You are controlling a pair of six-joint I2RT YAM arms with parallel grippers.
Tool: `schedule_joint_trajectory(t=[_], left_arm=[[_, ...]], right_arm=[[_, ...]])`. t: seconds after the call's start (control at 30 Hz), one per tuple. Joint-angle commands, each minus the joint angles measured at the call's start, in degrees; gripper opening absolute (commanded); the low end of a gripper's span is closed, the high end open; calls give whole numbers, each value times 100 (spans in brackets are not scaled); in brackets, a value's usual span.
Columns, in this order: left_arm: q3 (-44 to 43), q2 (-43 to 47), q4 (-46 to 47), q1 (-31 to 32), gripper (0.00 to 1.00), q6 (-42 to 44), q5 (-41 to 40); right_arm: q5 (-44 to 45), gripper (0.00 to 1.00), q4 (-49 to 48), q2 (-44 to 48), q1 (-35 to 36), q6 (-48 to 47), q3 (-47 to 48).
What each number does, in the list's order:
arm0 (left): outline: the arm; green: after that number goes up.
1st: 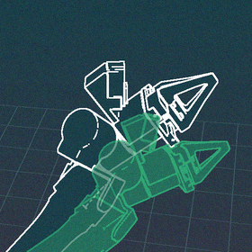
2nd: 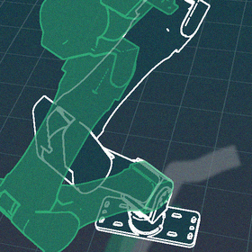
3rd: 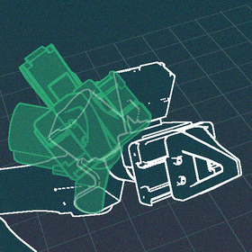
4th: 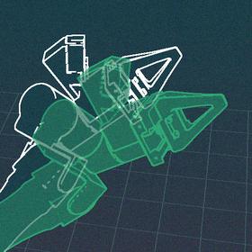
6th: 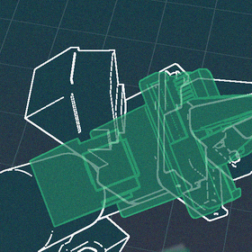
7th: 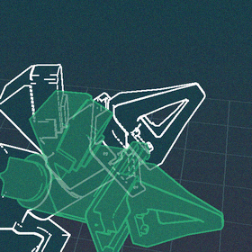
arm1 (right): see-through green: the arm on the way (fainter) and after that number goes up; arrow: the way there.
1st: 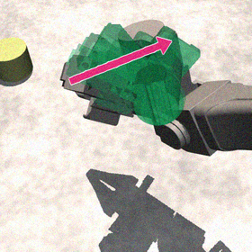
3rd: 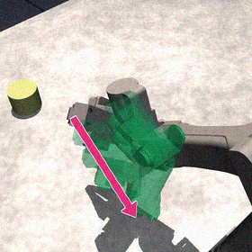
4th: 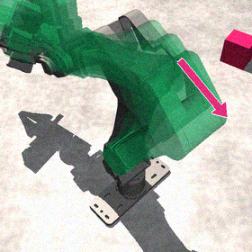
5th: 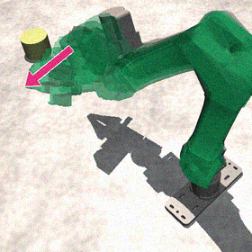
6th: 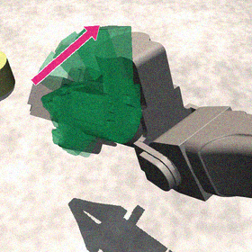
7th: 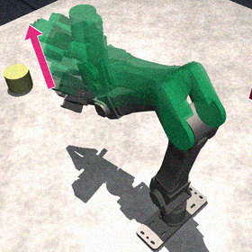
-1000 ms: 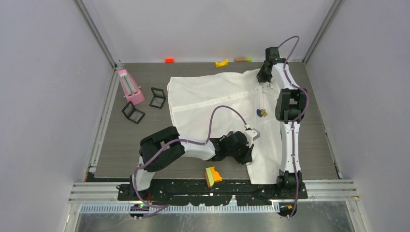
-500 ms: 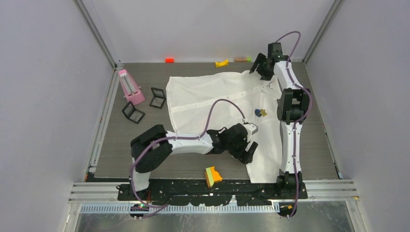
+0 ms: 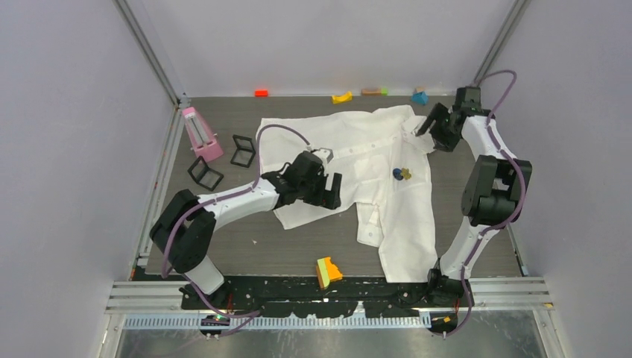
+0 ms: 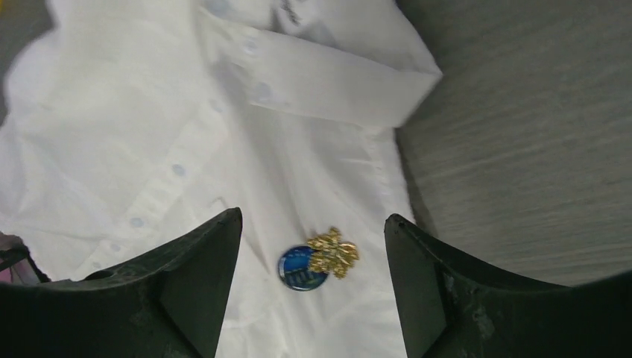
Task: Pin the brooch onto the clothing
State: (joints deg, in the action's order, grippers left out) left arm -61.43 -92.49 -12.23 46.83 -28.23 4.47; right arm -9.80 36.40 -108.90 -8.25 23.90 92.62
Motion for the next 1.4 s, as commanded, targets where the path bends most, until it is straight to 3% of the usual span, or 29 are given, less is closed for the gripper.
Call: schedule_joint_trajectory(t=[0.0, 0.37, 0.53, 0.77, 1.0, 1.1, 1.13, 1.2, 1.37], left_arm=[[615, 302, 23, -348, 91, -52, -54], [1633, 434, 206, -615, 92, -67, -680], [2130, 689, 217, -754, 92, -250, -896], [2641, 1129, 5, -968, 92, -520, -1188], [2864, 1320, 131, -1085, 93, -600, -977], [2619, 1413, -19, -1087, 95, -426, -930], [2503, 1452, -102, -1082, 99, -350, -959], [2221, 1559, -392, -1081, 100, -166, -1096], [1286, 1799, -1043, -1176, 100, 268, -1195]], right_arm=[[-604, 75, -375, 207, -440, 45, -1148], [-360, 68, -333, -44, -536, -97, -1539], [-289, 49, -190, -282, -562, -179, -1526], [307, 15, -63, -256, -604, -231, -1607], [211, 9, -49, -280, -690, -204, -1617], [46, 24, -58, -157, -693, -224, -1585], [13, 40, -60, -109, -693, -231, -1582], [-50, 60, -44, 152, -687, -251, -1572], [-95, 85, 174, 705, -689, -266, -1392]])
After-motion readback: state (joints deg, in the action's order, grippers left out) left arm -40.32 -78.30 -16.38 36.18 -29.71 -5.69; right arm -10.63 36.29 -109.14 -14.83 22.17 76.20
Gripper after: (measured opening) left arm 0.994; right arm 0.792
